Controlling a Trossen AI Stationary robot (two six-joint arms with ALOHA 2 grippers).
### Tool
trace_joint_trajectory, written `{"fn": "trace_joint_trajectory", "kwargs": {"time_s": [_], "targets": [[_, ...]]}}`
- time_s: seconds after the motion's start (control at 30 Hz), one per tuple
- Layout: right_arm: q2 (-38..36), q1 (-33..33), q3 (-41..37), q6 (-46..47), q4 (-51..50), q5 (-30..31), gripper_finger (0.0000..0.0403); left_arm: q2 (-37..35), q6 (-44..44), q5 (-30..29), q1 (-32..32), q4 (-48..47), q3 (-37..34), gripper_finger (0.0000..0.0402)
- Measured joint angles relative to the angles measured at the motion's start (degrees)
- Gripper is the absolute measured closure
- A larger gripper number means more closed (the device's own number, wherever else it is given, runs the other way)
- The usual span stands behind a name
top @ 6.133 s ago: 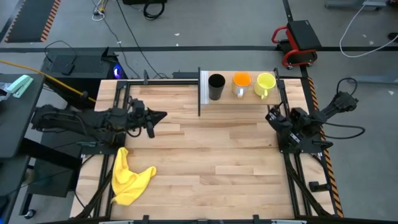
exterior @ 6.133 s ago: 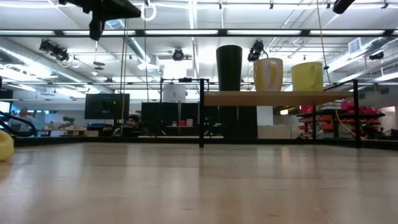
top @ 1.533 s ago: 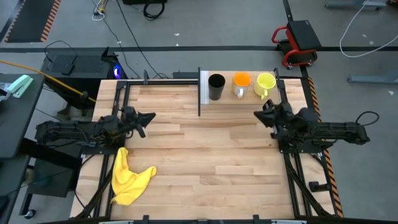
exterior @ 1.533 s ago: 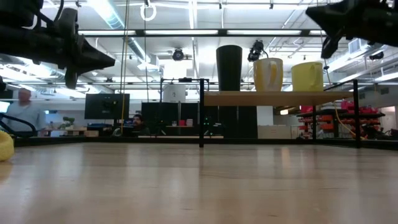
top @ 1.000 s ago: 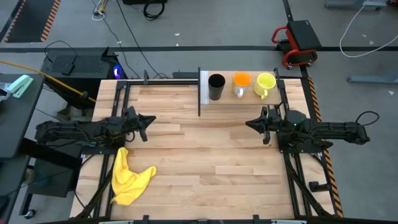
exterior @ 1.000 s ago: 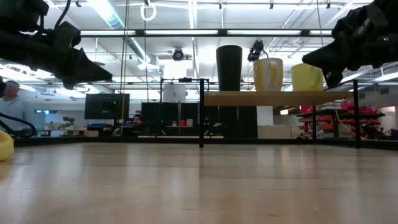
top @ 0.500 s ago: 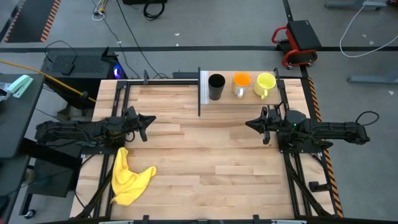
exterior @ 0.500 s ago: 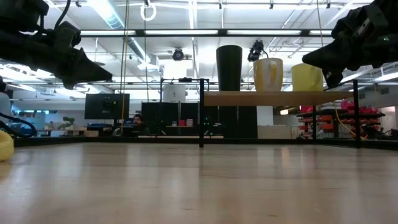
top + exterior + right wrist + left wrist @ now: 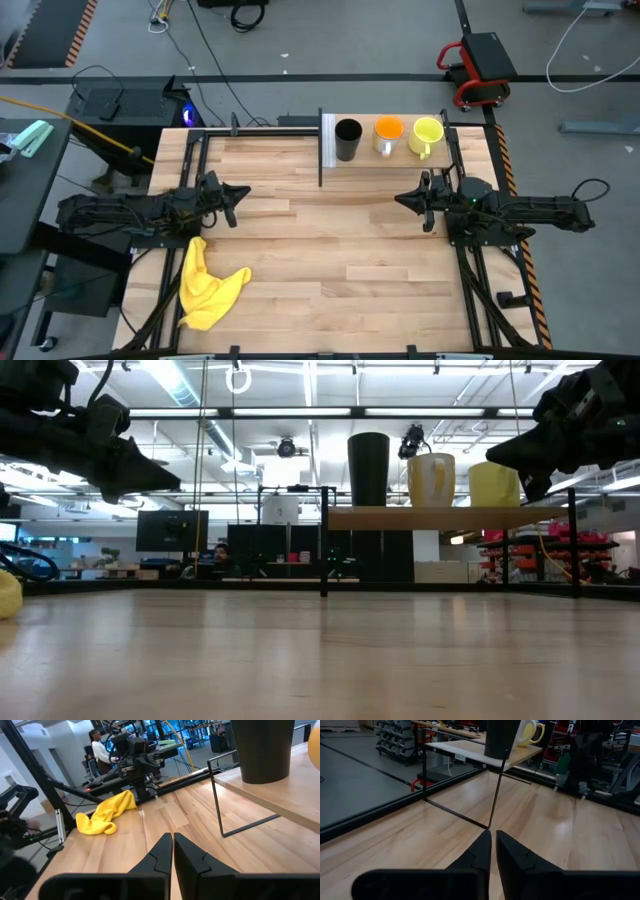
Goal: Stack small to large cups/mugs on shelf
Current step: Return to Home Position
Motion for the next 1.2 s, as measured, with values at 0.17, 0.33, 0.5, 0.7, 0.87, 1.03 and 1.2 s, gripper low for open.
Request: {"fn": "trace_joint_trajectory", "kwargs": {"time_s": [0.17, 0.33, 0.5, 0.7, 0.87, 1.03, 1.2], "targets": [[0.00, 0.00, 0.00, 0.00, 0.00, 0.00, 0.0380, 0.00, 0.02, 0.00, -0.02, 0.00, 0.00, 0.0375], [0.00, 0.00, 0.00, 0.02, -0.01, 0.00, 0.0380, 0.00, 0.02, 0.00, -0.02, 0.00, 0.00, 0.0377], [0.00, 0.00, 0.00, 0.00, 0.01, 0.00, 0.0380, 0.00, 0.00, 0.19, -3.81, -0.02, 0.00, 0.0369], [0.00, 0.01, 0.00, 0.01, 0.01, -0.02, 0.0380, 0.00, 0.00, 0.13, -5.42, -0.04, 0.00, 0.0367], [-0.01, 0.01, 0.02, 0.01, 0.01, -0.02, 0.0380, 0.00, 0.00, 0.02, -5.42, -0.04, 0.00, 0.0375], [0.00, 0.02, 0.02, 0.02, 0.01, 0.00, 0.0380, 0.00, -0.02, 0.02, -5.42, -0.04, 0.00, 0.0378], [0.00, 0.02, 0.02, 0.01, 0.01, -0.02, 0.0380, 0.00, -0.02, 0.02, -5.40, -0.04, 0.00, 0.0370]]}}
